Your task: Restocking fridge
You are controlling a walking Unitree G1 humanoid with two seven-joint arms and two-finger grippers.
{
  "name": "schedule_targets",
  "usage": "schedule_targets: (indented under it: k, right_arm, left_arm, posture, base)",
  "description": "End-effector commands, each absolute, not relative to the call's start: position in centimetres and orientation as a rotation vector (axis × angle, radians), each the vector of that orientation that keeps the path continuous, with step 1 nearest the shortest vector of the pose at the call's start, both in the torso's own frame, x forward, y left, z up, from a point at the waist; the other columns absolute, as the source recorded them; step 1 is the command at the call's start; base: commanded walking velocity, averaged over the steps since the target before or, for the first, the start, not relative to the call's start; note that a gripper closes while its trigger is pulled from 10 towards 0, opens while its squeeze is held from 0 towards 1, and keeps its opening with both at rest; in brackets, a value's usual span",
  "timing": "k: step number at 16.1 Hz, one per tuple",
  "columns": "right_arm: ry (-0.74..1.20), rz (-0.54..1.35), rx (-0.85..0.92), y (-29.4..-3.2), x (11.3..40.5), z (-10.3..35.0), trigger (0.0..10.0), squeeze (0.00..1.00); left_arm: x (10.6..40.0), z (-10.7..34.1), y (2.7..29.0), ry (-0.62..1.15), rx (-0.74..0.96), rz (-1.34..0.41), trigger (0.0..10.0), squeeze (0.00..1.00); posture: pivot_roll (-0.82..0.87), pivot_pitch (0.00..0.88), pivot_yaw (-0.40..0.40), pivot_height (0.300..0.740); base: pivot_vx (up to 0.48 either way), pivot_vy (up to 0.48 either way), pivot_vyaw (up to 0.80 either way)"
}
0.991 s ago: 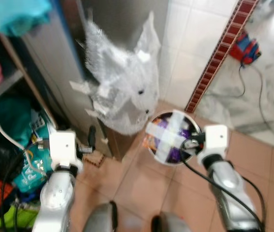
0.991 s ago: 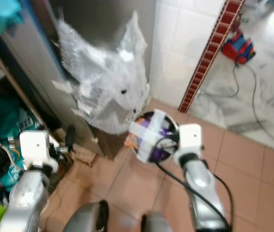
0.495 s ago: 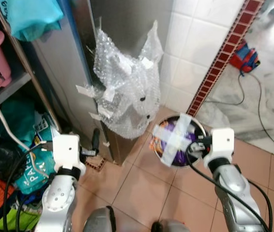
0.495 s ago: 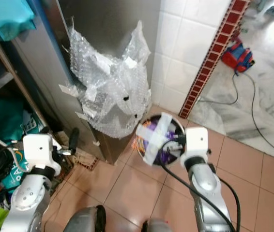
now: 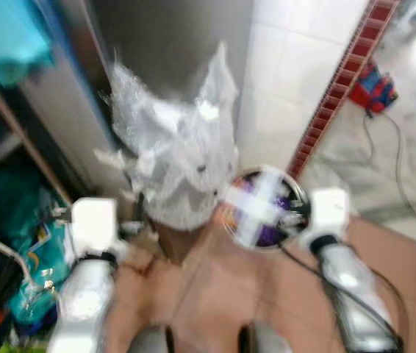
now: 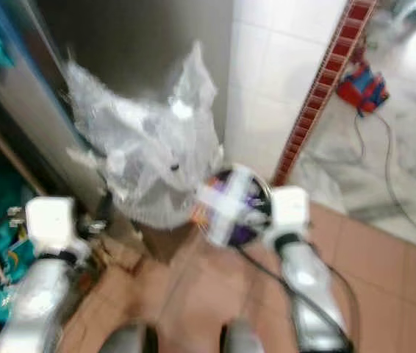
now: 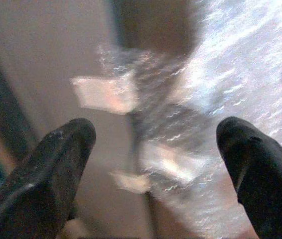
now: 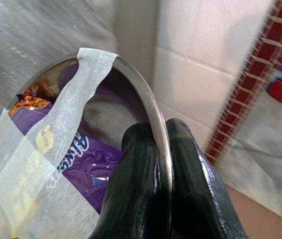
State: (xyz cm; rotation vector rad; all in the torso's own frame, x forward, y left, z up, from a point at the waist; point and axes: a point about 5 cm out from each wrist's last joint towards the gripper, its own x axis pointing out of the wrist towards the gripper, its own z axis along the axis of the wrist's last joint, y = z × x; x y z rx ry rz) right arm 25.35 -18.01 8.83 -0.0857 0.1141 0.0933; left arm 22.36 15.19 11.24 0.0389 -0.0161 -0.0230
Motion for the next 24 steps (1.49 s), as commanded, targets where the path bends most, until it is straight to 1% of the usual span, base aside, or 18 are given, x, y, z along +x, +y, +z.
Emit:
schedule_targets:
  k: [1, 5, 8, 10, 12, 13, 15, 19, 22, 24]
  right_arm:
    - [0.095, 0.084, -0.083, -18.1, 25.3, 9.2, 10.0, 0.00]
    - [0.091, 0.089, -0.085, -17.9, 25.6, 9.2, 10.0, 0.00]
    - [0.092, 0.101, -0.090, -17.7, 25.5, 9.2, 10.0, 0.00]
    - [0.089, 0.099, -0.094, -17.8, 25.6, 9.3, 10.0, 0.00]
    - [0.081, 0.095, -0.100, -17.9, 25.6, 9.3, 10.0, 0.00]
    - [0.081, 0.095, -0.100, -17.9, 25.6, 9.3, 10.0, 0.00]
    - [0.083, 0.099, -0.100, -17.8, 25.6, 9.3, 10.0, 0.00]
    - [0.073, 0.105, -0.118, -17.9, 25.8, 9.5, 10.0, 0.00]
    - [0.072, 0.102, -0.121, -18.1, 25.7, 9.6, 10.0, 0.00]
    - [0.080, 0.104, -0.121, -18.0, 25.6, 9.4, 10.0, 0.00]
  left_arm:
    - [22.0, 10.9, 15.7, 0.002, 0.066, -0.004, 10.0, 0.00]
    - [23.6, 12.1, 16.0, -0.049, 0.074, 0.012, 10.0, 0.00]
    - [26.4, 13.6, 16.8, -0.104, 0.058, 0.045, 10.0, 0.00]
    - [27.3, 14.1, 16.7, -0.125, 0.055, 0.035, 10.0, 0.00]
    - [28.2, 14.6, 16.1, -0.149, 0.047, 0.005, 10.0, 0.00]
    - [28.2, 14.6, 16.1, -0.149, 0.047, 0.005, 10.0, 0.00]
    - [29.8, 15.5, 15.3, -0.178, 0.016, -0.003, 10.0, 0.00]
    - [31.7, 16.4, 14.3, -0.201, -0.037, -0.016, 10.0, 0.00]
    - [32.0, 16.3, 13.7, -0.191, -0.064, -0.047, 10.0, 0.00]
    - [32.4, 15.6, 13.6, -0.151, -0.107, -0.069, 10.0, 0.00]
  posture:
    - [0.02, 0.127, -0.013, 0.740]
    - [0.02, 0.136, -0.012, 0.740]
    - [0.00, 0.144, -0.008, 0.740]
    - [-0.01, 0.140, -0.004, 0.740]
    - [-0.01, 0.140, -0.006, 0.740]
    - [-0.01, 0.140, -0.006, 0.740]
    - [-0.01, 0.143, -0.009, 0.740]
    - [-0.02, 0.149, -0.005, 0.740]
    - [-0.02, 0.154, -0.005, 0.740]
    - [-0.02, 0.159, -0.007, 0.740]
  base:
    - [0.000, 0.000, 0.00]
    - [0.000, 0.000, 0.00]
    - [0.000, 0.000, 0.00]
    - [0.000, 0.000, 0.00]
    - [0.000, 0.000, 0.00]
    - [0.000, 0.000, 0.00]
    - [0.000, 0.000, 0.00]
    - [0.000, 0.000, 0.00]
    - [0.000, 0.000, 0.00]
    - [0.000, 0.000, 0.00]
